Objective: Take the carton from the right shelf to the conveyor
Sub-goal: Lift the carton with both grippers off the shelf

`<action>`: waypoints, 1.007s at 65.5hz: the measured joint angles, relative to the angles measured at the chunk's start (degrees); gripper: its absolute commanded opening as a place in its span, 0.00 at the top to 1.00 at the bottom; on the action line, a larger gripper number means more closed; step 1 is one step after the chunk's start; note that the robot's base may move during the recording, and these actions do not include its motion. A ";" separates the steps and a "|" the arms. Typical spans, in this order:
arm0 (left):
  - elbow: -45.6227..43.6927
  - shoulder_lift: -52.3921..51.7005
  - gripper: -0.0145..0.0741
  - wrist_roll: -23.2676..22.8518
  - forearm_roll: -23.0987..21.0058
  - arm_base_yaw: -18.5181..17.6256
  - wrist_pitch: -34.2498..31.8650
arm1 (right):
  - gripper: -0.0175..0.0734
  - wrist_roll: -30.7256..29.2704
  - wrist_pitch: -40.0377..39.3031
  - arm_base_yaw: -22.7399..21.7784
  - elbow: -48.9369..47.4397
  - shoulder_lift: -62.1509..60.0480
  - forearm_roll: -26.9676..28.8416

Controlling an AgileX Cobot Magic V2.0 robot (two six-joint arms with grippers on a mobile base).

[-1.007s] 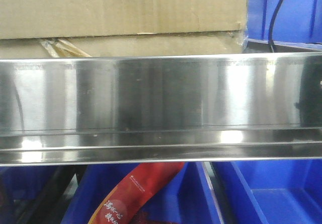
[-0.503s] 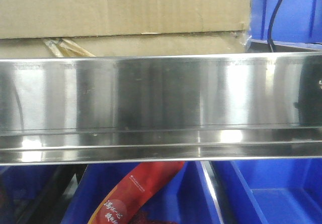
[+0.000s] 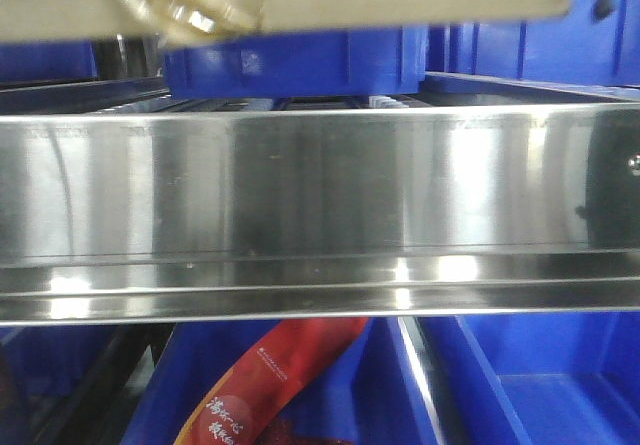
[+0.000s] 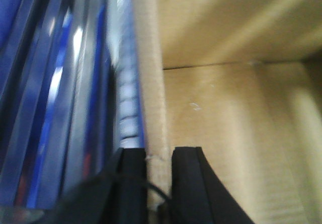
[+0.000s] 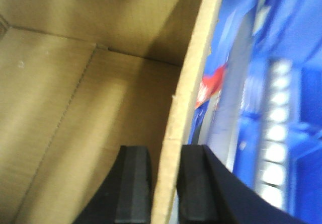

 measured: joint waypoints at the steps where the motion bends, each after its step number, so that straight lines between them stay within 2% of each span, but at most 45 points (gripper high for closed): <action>1: 0.11 -0.42 0.85 -0.14 0.15 -0.63 0.00 | 0.87 0.00 0.00 0.00 0.37 -0.49 -0.12; 15: 6.03 -4.71 0.85 -2.41 3.20 -6.94 0.50 | 0.87 0.12 0.24 0.00 10.43 -8.39 -0.79; 29: 15.18 -8.77 0.85 -4.93 3.38 -10.80 0.78 | 0.87 0.35 0.27 0.00 21.58 -15.30 -0.58; 46: 16.57 -10.19 0.85 -5.33 3.38 -11.19 0.52 | 0.87 0.47 -2.92 0.00 24.04 -18.15 -0.20; 66: 16.66 -10.27 0.85 -5.33 3.38 -11.19 0.49 | 0.87 0.59 -2.90 0.00 24.27 -18.15 -0.20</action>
